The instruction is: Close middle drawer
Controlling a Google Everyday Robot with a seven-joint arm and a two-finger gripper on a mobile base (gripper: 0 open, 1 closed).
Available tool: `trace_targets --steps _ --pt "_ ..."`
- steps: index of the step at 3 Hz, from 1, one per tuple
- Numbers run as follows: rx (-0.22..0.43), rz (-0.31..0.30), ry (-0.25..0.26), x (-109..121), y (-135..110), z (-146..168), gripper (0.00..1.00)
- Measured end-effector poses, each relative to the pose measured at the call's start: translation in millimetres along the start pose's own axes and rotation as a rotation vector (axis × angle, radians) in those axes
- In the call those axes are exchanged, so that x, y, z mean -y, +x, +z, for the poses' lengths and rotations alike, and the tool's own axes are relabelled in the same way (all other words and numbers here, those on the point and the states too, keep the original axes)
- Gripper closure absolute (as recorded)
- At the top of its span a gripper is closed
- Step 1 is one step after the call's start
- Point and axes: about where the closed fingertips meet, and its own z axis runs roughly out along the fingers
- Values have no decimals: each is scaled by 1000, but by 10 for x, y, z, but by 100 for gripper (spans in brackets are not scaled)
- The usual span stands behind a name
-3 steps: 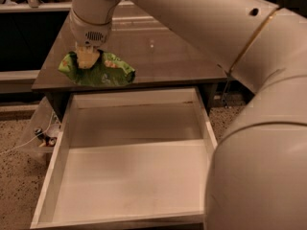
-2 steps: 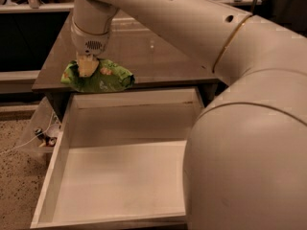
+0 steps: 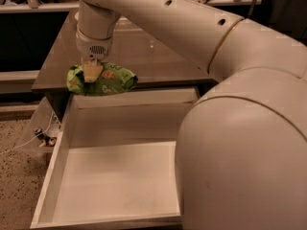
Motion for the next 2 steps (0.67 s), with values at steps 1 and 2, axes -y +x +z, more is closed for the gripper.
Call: trace_targets --steps 1,2 --pt "-6 12 -16 -16 42 23 100" --pt "-15 25 -25 -38 89 19 100"
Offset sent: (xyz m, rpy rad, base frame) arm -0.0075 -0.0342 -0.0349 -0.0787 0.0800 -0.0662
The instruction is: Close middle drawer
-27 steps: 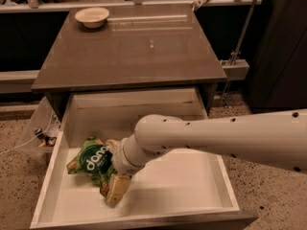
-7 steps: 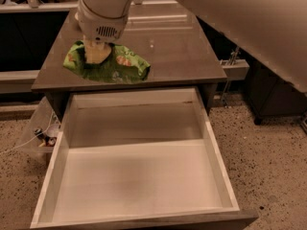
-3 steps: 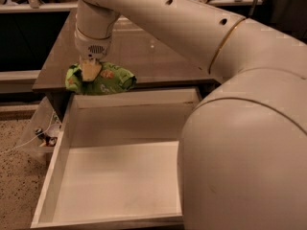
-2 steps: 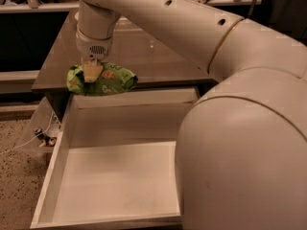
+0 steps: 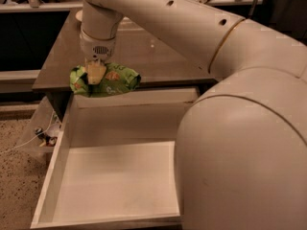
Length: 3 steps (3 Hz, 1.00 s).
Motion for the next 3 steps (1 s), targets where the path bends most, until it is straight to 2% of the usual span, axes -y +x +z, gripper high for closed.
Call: trace_targets --steps 2,3 --pt "7 74 86 -237 296 -410 100" --pt "7 77 90 -242 314 -424 100"
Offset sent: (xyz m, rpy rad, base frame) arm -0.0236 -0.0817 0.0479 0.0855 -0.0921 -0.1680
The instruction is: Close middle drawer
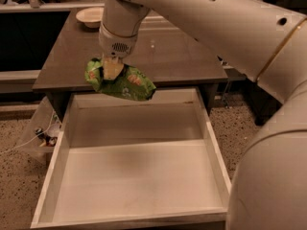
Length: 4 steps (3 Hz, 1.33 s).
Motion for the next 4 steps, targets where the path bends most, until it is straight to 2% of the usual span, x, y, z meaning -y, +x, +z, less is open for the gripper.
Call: trace_targets --steps 1,2,3,4 --pt "16 11 -9 -16 12 73 100" --pt "-33 33 24 120 164 -114 100" --pt "-112 46 103 323 305 -566 100" --pt "-162 43 143 540 381 -775 100"
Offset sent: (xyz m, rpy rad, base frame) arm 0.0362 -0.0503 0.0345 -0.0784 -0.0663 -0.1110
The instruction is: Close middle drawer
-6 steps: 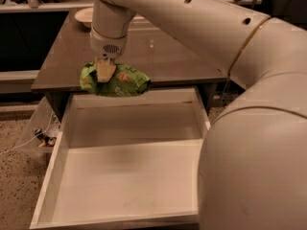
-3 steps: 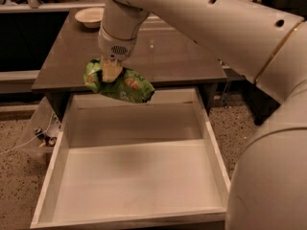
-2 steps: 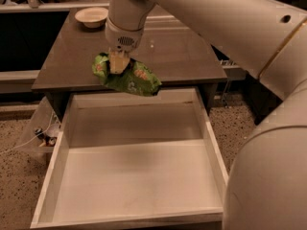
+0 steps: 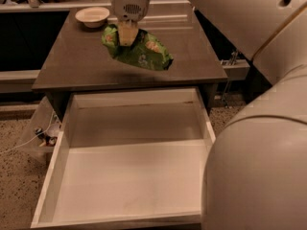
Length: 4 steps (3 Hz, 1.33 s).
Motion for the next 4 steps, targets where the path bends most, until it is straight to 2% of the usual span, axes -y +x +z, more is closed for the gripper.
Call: trace_targets --steps 1,2,4 --pt "17 -35 -28 348 -5 487 100" --pt "16 -35 -28 348 -8 491 100" --pt "10 -14 20 622 24 489 100"
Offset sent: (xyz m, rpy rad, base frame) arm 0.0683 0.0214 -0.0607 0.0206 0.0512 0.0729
